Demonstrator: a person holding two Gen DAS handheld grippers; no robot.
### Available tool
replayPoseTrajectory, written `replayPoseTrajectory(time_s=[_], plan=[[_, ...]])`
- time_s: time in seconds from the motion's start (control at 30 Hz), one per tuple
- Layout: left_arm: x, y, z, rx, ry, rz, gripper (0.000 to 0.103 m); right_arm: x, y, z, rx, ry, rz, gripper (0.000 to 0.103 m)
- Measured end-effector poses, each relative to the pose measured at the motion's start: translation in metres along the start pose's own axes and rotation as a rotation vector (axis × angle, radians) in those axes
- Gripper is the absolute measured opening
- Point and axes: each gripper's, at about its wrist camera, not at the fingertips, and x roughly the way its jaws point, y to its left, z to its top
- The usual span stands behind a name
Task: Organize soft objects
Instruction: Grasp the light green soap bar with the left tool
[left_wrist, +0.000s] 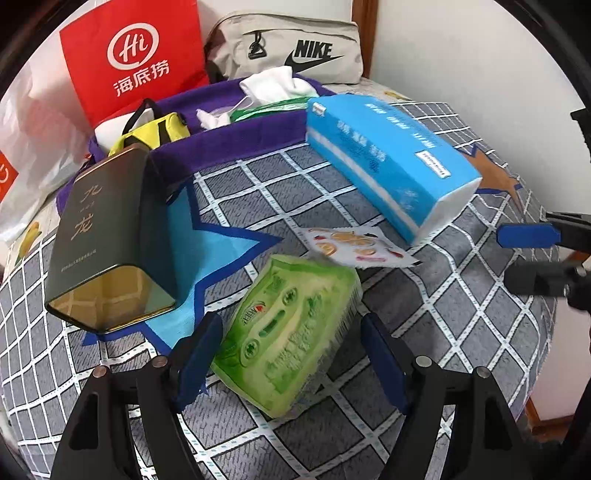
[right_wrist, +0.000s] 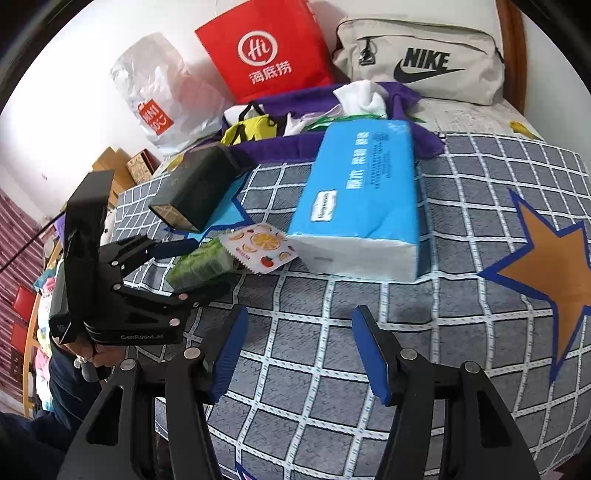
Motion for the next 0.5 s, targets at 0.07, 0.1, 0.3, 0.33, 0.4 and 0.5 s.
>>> replayPoseTrajectory(time_s=[0.07,0.1,0.3,0.33,0.4,0.5], plan=[[-0.001,0.001,-0.002,-0.007,-0.007,0.003,0.070,0.005,0.007,0.001,-0.020,0.007,-0.007,0.058],[-0.003,0.003,-0.003,-0.014,-0.010,0.007,0.063,0.007,0.011,0.000,-0.033,0.011,-0.012,0.058],[-0.016,0.021,-0.015,-0.072,-0.025,-0.060,0.050,0.013,0.033,-0.001,-0.108,0.023,-0.018,0.058],[-0.018,0.025,-0.018,-0.093,-0.027,-0.068,0.048,0.014,0.035,-0.001,-0.108,0.024,-0.014,0.058],[-0.026,0.033,-0.024,-0.129,-0.036,-0.086,0.047,0.016,0.038,0.001,-0.103,0.026,-0.009,0.058],[-0.037,0.043,-0.032,-0.175,-0.048,-0.050,0.045,0.016,0.043,0.001,-0.109,0.020,0.008,0.058]])
